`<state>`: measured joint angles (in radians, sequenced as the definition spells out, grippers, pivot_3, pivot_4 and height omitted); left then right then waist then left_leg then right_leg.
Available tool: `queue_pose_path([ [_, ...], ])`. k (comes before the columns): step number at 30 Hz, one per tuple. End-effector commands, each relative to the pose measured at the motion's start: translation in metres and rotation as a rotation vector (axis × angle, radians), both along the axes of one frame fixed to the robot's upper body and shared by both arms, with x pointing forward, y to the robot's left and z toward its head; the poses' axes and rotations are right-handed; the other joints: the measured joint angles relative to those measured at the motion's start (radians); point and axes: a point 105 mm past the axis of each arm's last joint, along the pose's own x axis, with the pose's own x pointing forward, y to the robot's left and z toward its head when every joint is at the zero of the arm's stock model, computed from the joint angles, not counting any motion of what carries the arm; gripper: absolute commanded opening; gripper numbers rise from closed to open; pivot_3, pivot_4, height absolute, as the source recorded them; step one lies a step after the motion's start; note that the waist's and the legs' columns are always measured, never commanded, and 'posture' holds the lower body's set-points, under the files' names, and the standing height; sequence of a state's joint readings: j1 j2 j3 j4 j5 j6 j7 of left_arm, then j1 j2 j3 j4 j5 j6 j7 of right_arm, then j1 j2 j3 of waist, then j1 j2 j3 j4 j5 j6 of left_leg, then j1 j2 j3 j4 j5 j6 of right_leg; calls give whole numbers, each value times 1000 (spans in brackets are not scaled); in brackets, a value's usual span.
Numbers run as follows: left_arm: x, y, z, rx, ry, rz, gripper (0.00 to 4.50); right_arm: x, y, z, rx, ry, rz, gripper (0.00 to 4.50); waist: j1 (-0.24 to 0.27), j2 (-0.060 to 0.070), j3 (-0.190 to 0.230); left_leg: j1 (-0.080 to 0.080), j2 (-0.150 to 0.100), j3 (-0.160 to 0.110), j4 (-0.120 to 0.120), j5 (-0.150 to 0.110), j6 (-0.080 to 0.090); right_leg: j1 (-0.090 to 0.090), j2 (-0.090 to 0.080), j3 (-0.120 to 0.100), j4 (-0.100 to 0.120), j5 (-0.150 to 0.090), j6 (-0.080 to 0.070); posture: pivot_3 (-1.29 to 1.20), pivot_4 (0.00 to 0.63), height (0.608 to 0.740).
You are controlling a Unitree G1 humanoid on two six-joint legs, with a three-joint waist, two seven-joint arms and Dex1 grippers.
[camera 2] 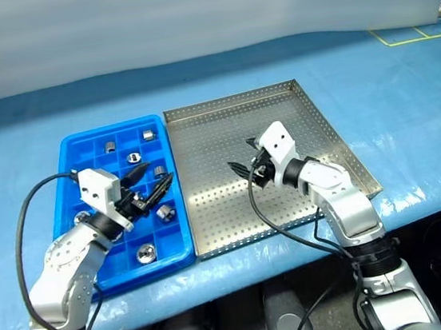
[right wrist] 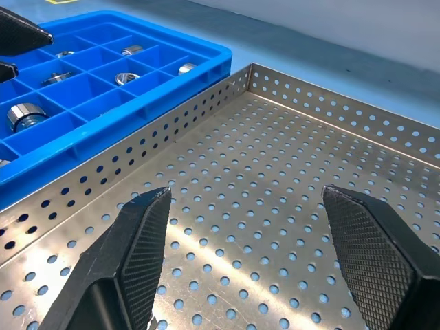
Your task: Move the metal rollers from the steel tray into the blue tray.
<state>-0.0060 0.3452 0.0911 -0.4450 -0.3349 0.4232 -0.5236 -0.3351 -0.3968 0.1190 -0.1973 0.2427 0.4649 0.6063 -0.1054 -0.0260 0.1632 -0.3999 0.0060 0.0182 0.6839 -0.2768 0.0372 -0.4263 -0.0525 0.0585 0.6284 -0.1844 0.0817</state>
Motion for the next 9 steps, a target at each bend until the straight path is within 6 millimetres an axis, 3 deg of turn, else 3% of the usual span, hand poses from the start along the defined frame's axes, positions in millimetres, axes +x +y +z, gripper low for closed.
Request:
queue_pose_path([
  [1, -3, -4, 8, -7, -39, -25, 3282, -1, -4, 9, 7, -41, -7, 3700, -4, 0, 0, 0, 0, 0, 0, 0, 0, 0, 0, 0, 0, 0, 0, -197, 150, 740],
  [9, -3, -6, 5, 8, -31, -31, 3282, 0, -6, 6, -6, -34, -15, 3700, -25, 0, 0, 0, 0, 0, 0, 0, 0, 0, 0, 1, 0, 0, 0, -185, 150, 740],
])
